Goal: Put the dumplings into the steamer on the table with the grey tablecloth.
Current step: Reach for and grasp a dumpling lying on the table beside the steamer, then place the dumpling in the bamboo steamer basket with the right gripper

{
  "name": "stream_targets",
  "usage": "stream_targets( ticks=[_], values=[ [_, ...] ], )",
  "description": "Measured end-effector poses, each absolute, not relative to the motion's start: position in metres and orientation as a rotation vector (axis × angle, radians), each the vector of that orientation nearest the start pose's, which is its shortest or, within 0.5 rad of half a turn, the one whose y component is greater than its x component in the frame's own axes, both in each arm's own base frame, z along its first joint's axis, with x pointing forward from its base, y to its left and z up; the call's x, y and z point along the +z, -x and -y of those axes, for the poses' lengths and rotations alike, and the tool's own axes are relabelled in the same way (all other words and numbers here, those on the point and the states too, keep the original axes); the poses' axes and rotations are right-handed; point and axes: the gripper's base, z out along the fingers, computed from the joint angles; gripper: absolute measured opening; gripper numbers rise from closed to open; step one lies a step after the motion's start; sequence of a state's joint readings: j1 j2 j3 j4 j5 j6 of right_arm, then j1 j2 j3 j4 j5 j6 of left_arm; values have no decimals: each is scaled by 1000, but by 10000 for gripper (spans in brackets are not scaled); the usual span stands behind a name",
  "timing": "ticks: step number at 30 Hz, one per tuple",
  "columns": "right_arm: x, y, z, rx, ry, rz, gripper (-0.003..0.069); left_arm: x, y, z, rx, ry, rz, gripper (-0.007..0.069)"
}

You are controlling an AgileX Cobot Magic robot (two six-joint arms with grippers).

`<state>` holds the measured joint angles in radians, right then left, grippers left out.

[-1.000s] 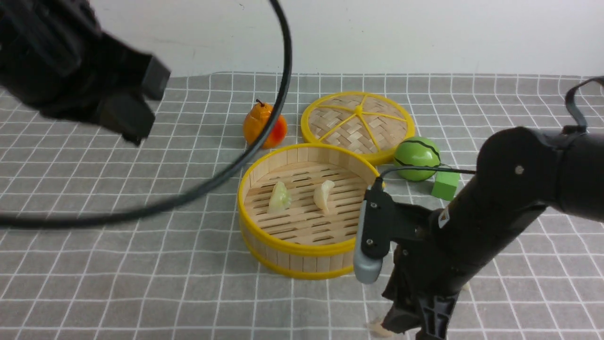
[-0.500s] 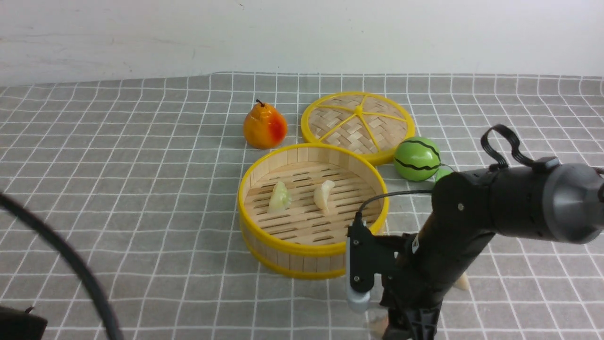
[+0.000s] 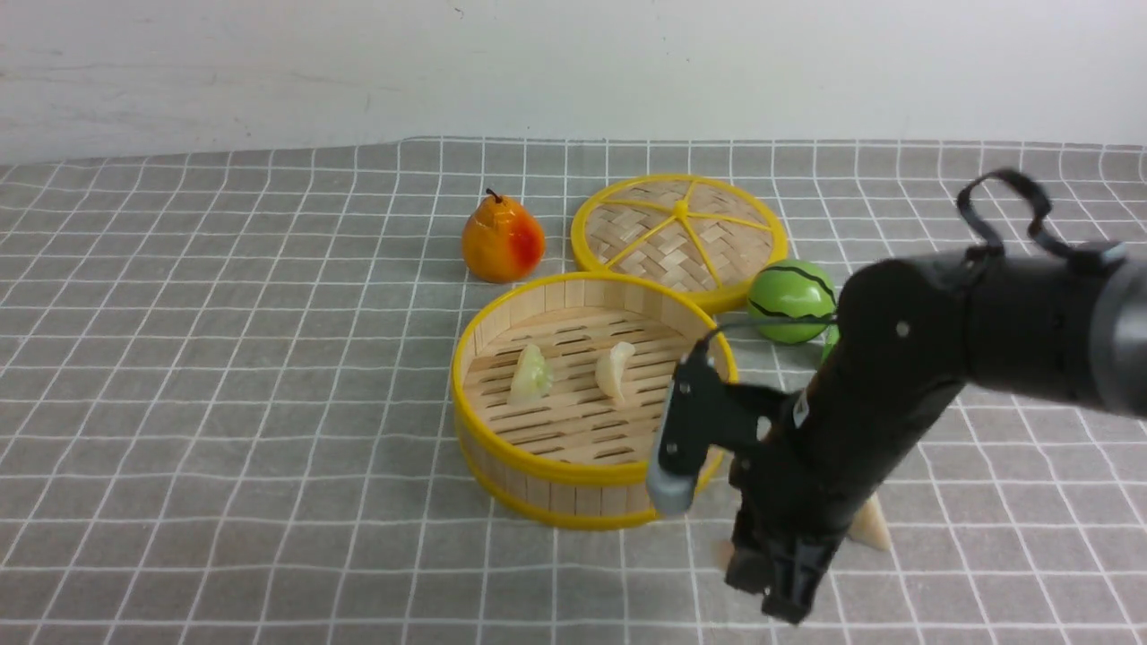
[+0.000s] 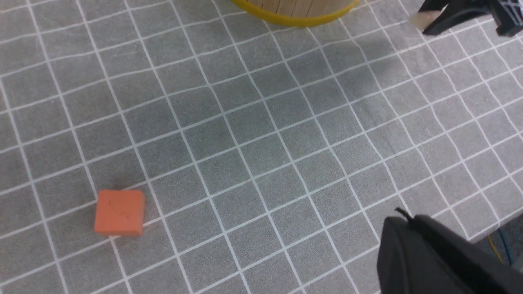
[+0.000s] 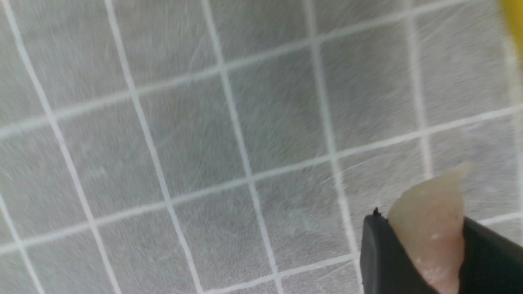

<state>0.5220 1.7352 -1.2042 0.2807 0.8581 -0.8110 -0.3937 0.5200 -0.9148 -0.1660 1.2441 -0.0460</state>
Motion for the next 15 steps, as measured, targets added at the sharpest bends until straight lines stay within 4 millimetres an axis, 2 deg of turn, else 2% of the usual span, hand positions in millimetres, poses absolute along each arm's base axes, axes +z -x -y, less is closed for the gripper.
stream_targets(
  ticks=[4, 6, 9, 13, 15],
  values=[
    [267, -303, -199, 351, 1282, -2386, 184, 371, -42, 33, -433, -420, -2320, -14],
    [281, -312, -206, 365, 1168, -2387, 184, 371, -42, 33, -435, -419, -2320, -14],
    [283, -324, -222, 345, 1112, -2396, 184, 371, -42, 33, -439, -420, -2320, -14],
    [270, -337, -249, 285, 1130, -2406, 184, 371, -41, 34, -452, -421, -2320, -14],
    [258, -348, -272, 247, 1118, -2417, 184, 371, -41, 35, -465, -422, -2320, -14]
  ],
)
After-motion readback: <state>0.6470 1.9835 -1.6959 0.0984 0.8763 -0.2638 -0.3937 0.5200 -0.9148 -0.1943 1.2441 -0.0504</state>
